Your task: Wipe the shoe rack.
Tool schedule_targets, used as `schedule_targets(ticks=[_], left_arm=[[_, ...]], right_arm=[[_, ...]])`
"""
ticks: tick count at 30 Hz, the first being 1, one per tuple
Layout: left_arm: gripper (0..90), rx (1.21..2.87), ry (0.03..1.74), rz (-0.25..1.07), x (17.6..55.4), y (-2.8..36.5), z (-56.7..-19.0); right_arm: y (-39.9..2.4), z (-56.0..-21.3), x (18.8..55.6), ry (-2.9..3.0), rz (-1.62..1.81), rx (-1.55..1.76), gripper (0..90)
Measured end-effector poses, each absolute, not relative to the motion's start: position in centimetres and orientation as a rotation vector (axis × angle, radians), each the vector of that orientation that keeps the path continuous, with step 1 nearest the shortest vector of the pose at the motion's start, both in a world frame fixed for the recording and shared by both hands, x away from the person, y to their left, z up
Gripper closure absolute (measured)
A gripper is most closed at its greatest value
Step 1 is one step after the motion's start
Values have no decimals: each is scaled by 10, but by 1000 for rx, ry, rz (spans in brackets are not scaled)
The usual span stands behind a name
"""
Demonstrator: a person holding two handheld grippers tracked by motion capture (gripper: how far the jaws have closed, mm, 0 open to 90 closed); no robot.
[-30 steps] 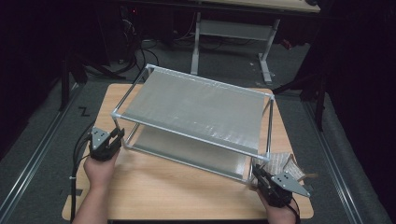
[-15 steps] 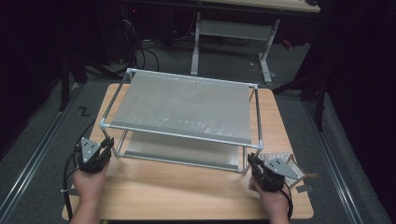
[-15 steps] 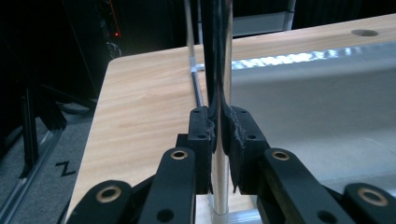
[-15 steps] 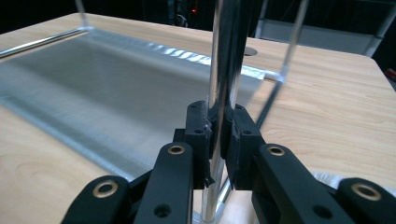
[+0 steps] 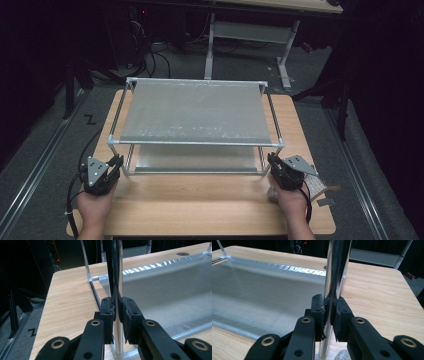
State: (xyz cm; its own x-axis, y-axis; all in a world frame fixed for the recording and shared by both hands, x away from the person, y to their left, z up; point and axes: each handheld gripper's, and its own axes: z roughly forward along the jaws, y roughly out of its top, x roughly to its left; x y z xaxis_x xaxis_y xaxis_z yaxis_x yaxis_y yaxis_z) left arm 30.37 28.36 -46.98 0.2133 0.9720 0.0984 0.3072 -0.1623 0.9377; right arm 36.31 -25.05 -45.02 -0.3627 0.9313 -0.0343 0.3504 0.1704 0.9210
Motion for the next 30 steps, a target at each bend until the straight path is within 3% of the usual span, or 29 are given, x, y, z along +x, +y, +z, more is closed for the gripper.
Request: schedule_targets(ticks=[12, 18, 22, 30], left_arm=[[793, 1642, 1218, 995, 302, 281, -470], [736, 1641, 1203, 1018, 300, 278, -467], [787, 1649, 1192, 1016, 300, 277, -467], [781, 1656, 1195, 1025, 297, 272, -468]], right_arm=[[-252, -451, 363, 1805, 1174, 1207, 799], [-256, -449, 359, 1772, 1169, 1236, 672], [-256, -448, 355, 1772, 1167, 1197, 797], [-258, -448, 360, 1759, 1162, 1219, 792]])
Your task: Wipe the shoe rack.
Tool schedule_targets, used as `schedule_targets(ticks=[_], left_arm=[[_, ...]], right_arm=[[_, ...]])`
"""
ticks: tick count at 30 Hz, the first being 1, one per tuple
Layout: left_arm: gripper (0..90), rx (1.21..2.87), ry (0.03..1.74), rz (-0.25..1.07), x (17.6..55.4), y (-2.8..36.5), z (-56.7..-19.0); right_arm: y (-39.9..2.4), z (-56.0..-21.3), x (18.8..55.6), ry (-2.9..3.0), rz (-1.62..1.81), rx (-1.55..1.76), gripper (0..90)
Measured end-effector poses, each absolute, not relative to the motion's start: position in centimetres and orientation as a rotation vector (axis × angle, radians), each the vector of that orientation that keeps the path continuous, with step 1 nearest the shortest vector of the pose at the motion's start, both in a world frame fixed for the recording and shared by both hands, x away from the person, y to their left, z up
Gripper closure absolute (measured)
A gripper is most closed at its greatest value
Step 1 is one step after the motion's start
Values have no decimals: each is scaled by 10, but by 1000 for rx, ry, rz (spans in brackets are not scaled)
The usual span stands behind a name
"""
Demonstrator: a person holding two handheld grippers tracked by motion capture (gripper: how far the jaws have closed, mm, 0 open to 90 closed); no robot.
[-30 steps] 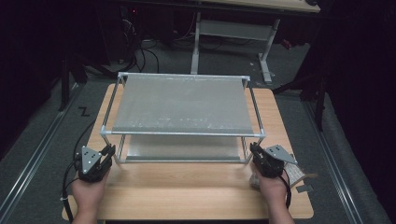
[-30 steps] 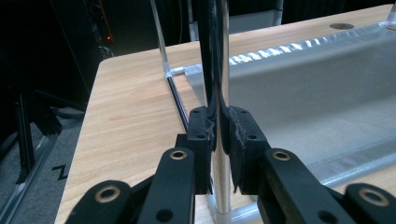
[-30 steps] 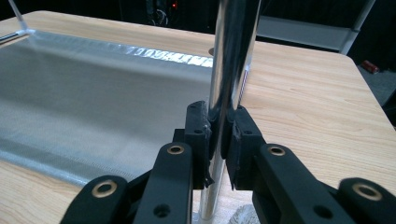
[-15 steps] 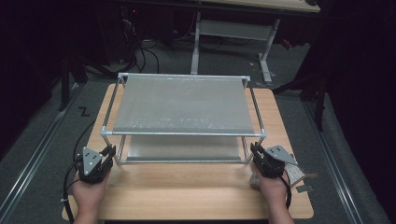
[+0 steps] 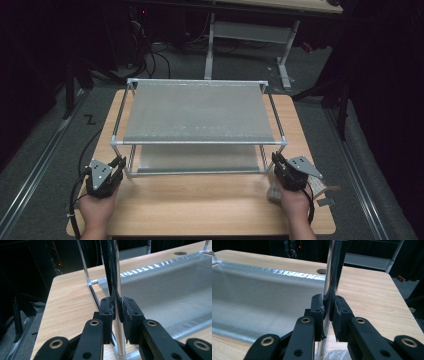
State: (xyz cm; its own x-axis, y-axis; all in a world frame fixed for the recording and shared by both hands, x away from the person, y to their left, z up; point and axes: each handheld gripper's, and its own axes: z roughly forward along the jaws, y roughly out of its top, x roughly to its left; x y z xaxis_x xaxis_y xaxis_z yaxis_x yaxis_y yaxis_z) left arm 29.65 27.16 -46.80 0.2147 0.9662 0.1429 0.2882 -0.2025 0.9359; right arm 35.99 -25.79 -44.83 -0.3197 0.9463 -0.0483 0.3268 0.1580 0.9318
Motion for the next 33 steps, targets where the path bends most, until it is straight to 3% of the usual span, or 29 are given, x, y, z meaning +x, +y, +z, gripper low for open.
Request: schedule_targets(ticks=[4, 7, 17, 24, 28, 33], left_arm=[[632, 1661, 1208, 1057, 286, 270, -470], [611, 1643, 1220, 1023, 274, 270, -471], [544, 1660, 1125, 877, 256, 254, -469], [473, 1774, 958, 717, 261, 193, -480], [464, 1901, 868, 707, 261, 158, -490], [462, 1942, 823, 675, 259, 148, -494]], right_arm=[[-262, -446, 355, 1750, 1180, 1237, 656], [-266, -445, 347, 1734, 1185, 1252, 568], [-266, -453, 317, 1783, 1130, 1262, 408], [-229, -457, 302, 1885, 1198, 1157, 329], [-199, -468, 303, 1985, 1182, 1079, 312], [-181, -476, 302, 2046, 1152, 1036, 312]])
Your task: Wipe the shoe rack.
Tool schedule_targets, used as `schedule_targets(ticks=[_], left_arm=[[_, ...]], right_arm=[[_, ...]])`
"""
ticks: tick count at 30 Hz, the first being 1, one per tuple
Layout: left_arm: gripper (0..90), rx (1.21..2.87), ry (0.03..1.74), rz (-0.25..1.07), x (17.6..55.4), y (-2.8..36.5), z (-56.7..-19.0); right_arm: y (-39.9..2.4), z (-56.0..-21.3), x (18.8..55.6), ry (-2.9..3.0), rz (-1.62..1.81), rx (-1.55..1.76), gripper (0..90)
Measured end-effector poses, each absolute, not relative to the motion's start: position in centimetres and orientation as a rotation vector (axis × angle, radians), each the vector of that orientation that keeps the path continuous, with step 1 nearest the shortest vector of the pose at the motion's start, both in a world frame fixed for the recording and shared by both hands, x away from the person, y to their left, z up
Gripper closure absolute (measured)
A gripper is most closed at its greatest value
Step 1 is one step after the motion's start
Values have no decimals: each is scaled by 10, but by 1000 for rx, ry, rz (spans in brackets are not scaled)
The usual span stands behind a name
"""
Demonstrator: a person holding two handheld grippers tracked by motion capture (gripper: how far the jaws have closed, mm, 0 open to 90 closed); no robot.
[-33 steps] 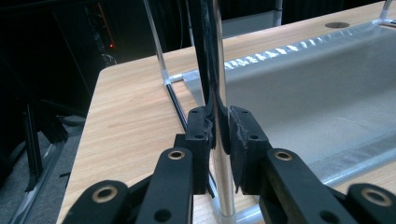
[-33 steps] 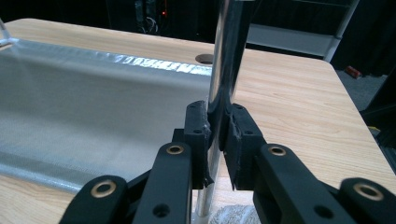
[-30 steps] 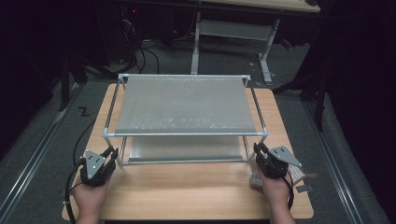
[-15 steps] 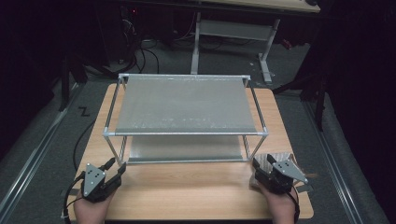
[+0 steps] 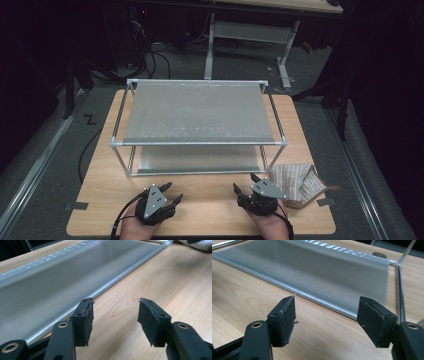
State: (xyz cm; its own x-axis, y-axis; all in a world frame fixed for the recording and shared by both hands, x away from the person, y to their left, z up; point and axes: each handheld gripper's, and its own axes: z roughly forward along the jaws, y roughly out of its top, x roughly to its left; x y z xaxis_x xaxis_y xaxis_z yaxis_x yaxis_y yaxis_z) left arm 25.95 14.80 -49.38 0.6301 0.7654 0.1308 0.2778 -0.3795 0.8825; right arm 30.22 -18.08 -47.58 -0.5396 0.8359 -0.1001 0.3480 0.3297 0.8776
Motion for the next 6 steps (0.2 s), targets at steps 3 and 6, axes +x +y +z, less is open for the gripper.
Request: schedule_targets(ticks=[3, 6], left_arm=[[462, 1949, 817, 672, 259, 148, -494], [459, 1940, 826, 666, 260, 150, -493]], right_arm=[[-181, -477, 302, 2048, 1148, 1042, 313], [-185, -478, 302, 2048, 1141, 1058, 315]])
